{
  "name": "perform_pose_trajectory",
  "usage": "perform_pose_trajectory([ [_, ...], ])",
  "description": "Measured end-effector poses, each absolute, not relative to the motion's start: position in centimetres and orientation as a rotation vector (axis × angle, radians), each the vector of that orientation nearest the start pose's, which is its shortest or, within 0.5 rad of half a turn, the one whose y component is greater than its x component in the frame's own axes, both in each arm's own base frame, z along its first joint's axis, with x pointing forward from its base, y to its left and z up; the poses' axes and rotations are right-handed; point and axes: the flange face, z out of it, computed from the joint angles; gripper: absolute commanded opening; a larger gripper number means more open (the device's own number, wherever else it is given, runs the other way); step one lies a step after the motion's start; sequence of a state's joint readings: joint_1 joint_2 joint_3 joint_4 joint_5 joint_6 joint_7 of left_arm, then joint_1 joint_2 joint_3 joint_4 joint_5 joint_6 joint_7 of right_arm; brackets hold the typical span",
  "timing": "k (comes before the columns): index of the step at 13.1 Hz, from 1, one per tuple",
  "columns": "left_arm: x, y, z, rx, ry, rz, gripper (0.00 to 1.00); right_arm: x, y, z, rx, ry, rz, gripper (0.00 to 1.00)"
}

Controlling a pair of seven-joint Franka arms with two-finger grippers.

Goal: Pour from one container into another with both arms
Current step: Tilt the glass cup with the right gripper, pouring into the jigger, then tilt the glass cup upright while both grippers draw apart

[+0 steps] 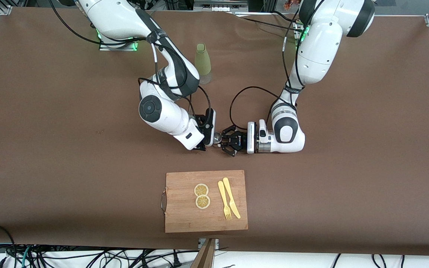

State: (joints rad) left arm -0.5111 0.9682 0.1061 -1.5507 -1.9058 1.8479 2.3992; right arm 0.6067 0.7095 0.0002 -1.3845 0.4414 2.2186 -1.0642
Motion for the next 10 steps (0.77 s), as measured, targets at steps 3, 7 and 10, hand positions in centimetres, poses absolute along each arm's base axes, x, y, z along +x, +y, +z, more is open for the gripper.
perform_pose_trajectory([
  [3,59.5,-34.7,10.0,1.339,-1.212,1.059,0.00,60.3,43.7,30.7,-2.133,-1.744,-0.289,0.07],
  [7,60.9,-32.1,10.1,1.351,-1.221,1.104,0.00,60.3,44.1,31.3,-2.109,-1.594,-0.329,0.07],
  [10,62.7,-27.8,10.4,1.321,-1.208,1.175,0.00,60.6,43.9,32.5,-2.066,-1.558,-0.378,0.05],
])
